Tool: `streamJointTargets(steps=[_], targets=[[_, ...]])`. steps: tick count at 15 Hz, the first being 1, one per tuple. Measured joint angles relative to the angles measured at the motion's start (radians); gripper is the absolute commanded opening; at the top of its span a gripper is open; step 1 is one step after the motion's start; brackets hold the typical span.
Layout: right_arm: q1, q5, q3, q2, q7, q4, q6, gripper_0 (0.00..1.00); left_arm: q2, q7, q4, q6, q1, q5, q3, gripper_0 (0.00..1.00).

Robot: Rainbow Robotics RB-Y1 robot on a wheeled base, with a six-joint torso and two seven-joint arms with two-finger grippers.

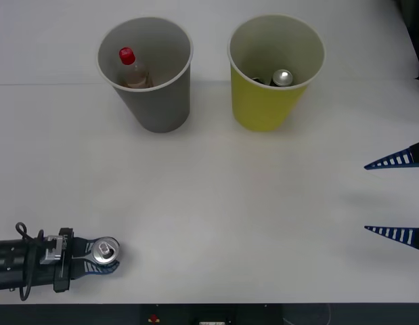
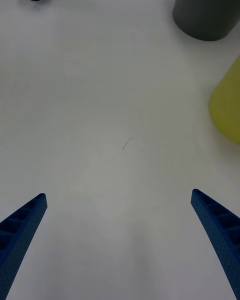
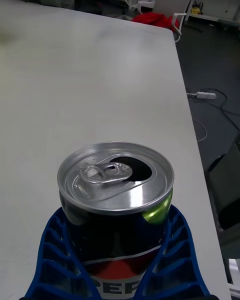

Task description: Put the can into the green bin and the plastic bottle into the gray bin

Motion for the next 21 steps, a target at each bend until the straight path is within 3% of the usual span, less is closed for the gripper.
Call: streamJointTargets(steps=[3, 8, 13, 16, 21], targets=[[0.0, 0.0, 0.0, 0.0, 0.0, 0.0, 0.0, 1.0, 0.021, 0.06, -0.057, 0.0, 0.0, -0.013, 0.004, 0.0], [0.0, 0.0, 0.0, 0.0, 0.0, 0.0, 0.0, 1.0, 0.039, 0.306, -0.2, -0.009, 0.0, -0.133, 0.088, 0.0], [0.0, 0.0, 0.0, 0.0, 0.0, 0.0, 0.0, 1.0, 0.04, 0.593, -0.375, 0.006, 0.001, -0.177, 0.12, 0.0], [0.0, 0.0, 0.0, 0.0, 0.0, 0.0, 0.0, 1.0, 0.04, 0.797, -0.541, 0.082, 0.025, -0.288, 0.183, 0.0], [0.0, 0.0, 0.0, 0.0, 0.0, 0.0, 0.0, 1.0, 0.04, 1.284, -0.919, 0.264, 0.089, -0.559, 0.281, 0.0]])
